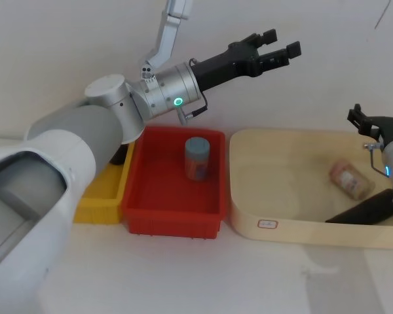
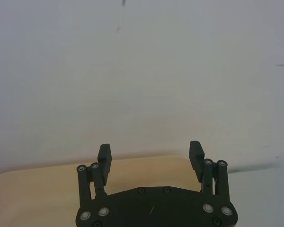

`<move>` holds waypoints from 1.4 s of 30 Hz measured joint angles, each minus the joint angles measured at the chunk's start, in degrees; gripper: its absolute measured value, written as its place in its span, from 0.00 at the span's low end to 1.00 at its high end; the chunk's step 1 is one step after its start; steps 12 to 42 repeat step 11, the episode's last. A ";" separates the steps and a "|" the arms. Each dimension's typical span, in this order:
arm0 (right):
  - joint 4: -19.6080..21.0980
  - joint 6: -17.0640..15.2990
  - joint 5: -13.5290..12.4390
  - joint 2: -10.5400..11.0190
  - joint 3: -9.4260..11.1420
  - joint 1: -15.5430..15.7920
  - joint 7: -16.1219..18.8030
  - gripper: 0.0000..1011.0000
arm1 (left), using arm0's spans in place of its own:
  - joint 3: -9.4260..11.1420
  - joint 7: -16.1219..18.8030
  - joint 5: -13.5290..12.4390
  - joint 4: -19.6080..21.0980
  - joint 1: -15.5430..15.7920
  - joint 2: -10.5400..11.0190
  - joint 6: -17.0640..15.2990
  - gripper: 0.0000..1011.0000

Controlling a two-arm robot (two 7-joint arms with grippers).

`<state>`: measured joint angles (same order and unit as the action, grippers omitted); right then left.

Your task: Pick up the garbage bag with the one hand and transfer it to the other hand.

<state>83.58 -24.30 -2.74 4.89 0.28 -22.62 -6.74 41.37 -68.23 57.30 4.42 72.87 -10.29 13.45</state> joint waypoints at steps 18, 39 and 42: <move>-0.17 -0.03 -0.18 -0.25 1.11 0.23 -0.82 0.99 | 0.00 0.00 0.00 0.00 0.00 0.00 0.00 0.99; -0.17 -0.03 -0.18 -0.25 1.11 0.23 -0.82 0.99 | 0.00 0.00 0.00 0.00 0.00 0.00 0.00 0.99; -0.17 -0.03 -0.18 -0.25 1.11 0.23 -0.82 0.99 | 0.00 0.00 0.00 0.00 0.00 0.00 0.00 0.99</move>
